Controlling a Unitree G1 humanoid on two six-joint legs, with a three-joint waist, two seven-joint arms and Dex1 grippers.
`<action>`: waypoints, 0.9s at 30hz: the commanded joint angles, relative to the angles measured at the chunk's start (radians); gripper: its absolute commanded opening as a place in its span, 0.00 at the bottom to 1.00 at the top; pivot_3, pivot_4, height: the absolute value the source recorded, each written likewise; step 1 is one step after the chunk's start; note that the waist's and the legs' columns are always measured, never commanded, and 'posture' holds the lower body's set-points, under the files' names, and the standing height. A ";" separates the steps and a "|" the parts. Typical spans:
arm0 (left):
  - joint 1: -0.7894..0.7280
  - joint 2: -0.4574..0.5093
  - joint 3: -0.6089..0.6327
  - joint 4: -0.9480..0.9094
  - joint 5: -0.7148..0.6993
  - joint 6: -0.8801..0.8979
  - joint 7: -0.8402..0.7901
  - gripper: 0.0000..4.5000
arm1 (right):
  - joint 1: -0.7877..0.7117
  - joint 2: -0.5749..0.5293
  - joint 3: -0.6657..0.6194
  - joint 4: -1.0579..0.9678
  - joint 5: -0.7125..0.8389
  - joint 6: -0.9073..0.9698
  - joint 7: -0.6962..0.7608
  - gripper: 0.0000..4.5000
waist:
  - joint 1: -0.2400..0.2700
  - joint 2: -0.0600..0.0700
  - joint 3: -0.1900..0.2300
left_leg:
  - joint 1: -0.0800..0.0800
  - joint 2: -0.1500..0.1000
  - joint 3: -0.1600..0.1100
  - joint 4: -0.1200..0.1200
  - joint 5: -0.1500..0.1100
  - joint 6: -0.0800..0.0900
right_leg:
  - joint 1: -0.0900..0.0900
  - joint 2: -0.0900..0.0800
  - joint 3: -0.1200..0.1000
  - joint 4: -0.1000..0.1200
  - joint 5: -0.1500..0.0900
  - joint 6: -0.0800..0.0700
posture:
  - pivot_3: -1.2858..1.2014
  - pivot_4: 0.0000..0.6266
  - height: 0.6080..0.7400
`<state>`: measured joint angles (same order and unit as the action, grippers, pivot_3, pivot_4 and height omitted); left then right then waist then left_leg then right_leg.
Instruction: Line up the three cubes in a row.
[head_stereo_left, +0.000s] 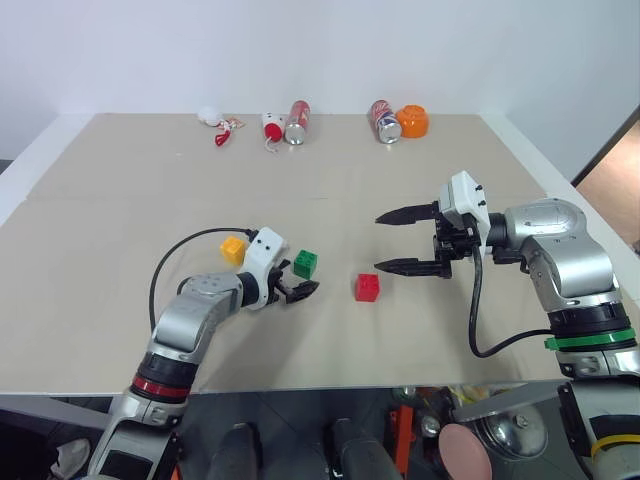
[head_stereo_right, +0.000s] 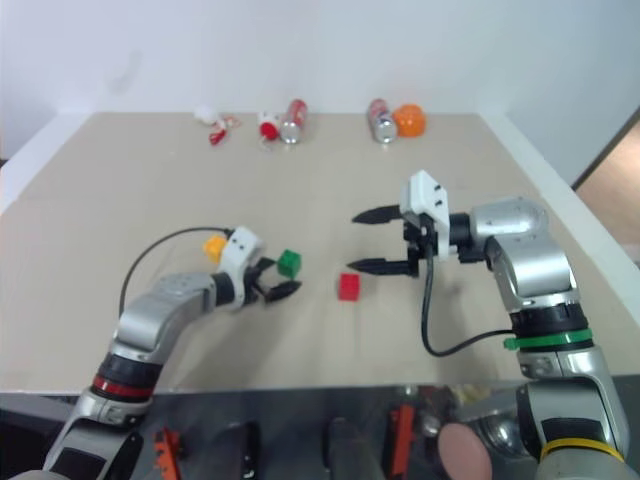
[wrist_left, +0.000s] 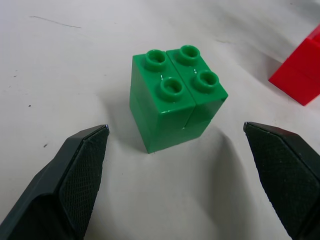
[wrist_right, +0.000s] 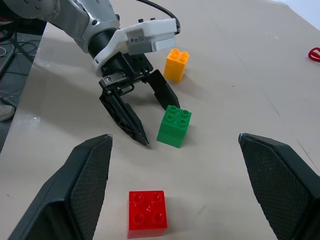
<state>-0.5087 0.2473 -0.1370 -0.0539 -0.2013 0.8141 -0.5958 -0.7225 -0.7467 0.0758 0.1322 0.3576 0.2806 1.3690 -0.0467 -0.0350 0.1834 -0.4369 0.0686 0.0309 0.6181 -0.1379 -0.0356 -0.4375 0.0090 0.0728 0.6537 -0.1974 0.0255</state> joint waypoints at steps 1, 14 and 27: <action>-0.020 -0.021 0.015 0.021 -0.007 0.012 0.041 0.99 | -0.013 -0.011 -0.027 -0.019 0.009 -0.009 -0.001 0.93 | 0.000 0.000 0.000 | 0.000 -0.003 -0.003 0.000 0.000 0.000 | 0.000 0.000 0.000 0.000 0.000 0.000 | 0.52 0.24 1.00; -0.067 -0.033 0.015 0.034 -0.009 0.007 0.083 0.99 | 0.017 -0.069 -0.026 0.060 -0.017 -0.023 0.055 0.93 | -0.001 0.000 0.000 | 0.000 -0.008 -0.008 0.000 0.001 0.001 | 0.000 -0.001 0.002 0.000 0.001 0.001 | 0.52 0.24 1.00; -0.054 -0.016 0.010 -0.003 -0.028 0.031 0.068 0.58 | 0.015 -0.074 -0.037 0.103 -0.013 -0.019 0.046 0.93 | -0.001 0.000 0.000 | -0.001 -0.008 -0.009 0.000 0.001 0.002 | 0.000 -0.001 0.002 0.000 0.001 0.001 | 0.52 0.24 1.00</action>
<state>-0.5505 0.2216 -0.1304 -0.0178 -0.2163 0.8402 -0.5191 -0.6968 -0.8058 0.0726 0.2516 0.3377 0.2683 1.4148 -0.0476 -0.0350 0.1834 -0.4375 0.0602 0.0223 0.6180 -0.1366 -0.0336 -0.4378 0.0081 0.0753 0.6534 -0.1961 0.0268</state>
